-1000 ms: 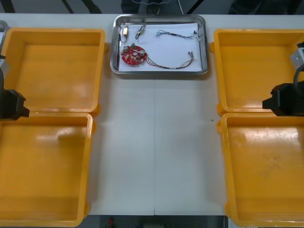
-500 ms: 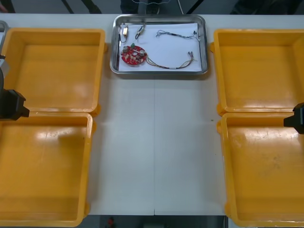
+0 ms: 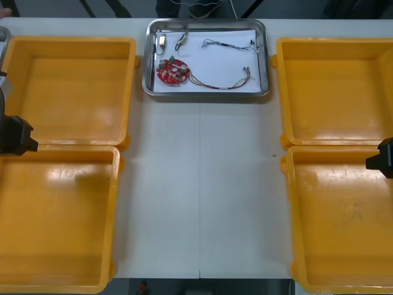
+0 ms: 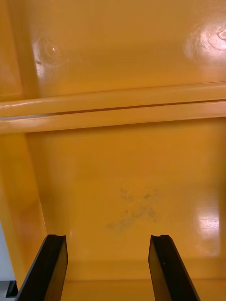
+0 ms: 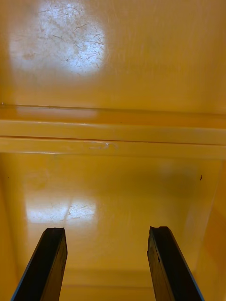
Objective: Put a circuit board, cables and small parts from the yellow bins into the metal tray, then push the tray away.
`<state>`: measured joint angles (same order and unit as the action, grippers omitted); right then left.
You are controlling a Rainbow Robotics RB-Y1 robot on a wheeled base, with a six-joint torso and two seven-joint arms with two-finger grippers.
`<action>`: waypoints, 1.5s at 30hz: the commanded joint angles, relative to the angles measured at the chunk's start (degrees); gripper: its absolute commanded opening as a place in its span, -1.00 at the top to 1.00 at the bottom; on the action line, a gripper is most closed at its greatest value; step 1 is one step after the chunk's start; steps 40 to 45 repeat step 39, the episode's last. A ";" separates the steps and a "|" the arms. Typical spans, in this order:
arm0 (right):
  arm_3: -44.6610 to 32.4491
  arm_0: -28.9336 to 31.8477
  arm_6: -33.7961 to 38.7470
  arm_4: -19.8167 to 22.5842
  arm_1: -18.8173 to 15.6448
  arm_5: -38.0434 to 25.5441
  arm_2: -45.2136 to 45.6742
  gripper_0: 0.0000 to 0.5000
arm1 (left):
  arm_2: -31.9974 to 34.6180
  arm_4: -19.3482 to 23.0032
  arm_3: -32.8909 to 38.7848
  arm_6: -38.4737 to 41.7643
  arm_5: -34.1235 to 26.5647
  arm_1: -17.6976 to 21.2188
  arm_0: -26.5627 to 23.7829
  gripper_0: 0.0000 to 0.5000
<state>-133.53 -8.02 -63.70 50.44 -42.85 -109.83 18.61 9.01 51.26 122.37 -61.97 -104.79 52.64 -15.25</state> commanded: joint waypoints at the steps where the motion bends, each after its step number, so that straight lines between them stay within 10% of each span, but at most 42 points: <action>1: -1.74 0.82 -0.11 0.45 -2.33 -0.17 1.60 -1.00 | 1.89 -0.02 1.64 -3.33 0.47 0.01 0.66 -1.00; 45: -1.74 0.82 -0.11 0.45 -2.33 -0.17 1.60 -1.00 | 1.89 -0.02 1.64 -3.33 0.47 0.01 0.66 -1.00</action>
